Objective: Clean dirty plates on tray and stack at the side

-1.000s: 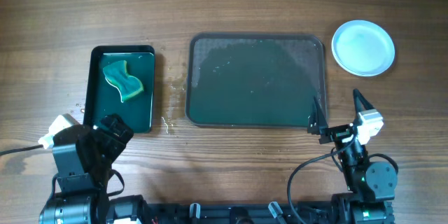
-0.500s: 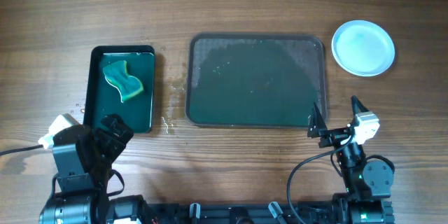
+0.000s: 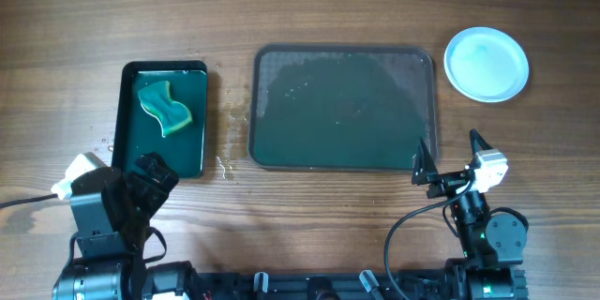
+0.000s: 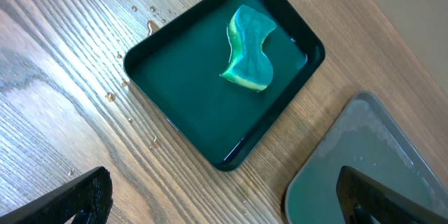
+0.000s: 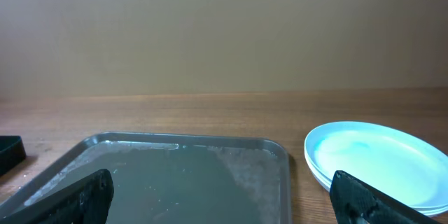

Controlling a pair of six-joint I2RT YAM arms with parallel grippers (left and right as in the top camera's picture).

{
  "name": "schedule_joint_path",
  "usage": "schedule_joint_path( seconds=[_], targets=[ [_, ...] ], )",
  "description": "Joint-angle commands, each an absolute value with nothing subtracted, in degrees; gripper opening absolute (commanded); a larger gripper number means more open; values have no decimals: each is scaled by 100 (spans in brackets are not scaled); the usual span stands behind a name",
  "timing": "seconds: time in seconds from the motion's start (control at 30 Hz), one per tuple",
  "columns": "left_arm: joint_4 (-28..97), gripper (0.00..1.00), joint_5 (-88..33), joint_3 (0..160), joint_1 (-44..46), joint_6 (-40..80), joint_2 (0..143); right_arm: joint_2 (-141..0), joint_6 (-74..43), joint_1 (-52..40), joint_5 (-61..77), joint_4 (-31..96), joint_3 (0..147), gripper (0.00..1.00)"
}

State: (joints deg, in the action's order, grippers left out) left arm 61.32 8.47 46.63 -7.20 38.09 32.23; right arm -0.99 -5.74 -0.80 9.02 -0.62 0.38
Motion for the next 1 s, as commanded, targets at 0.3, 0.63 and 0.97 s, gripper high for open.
schedule_joint_path(
  seconds=[0.3, 0.63, 0.97],
  targets=[
    [6121, 100, 878, 4644, -725, 3863, 3199, -21, -604, -51, 1035, -75, 30, 100],
    [5374, 100, 23, 4027, -683, 1575, 2462, -21, -602, -51, 1035, -75, 30, 100],
    [2630, 100, -854, 1658, -681, 1070, 698, -21, -602, -51, 1035, -75, 30, 100]
  ],
)
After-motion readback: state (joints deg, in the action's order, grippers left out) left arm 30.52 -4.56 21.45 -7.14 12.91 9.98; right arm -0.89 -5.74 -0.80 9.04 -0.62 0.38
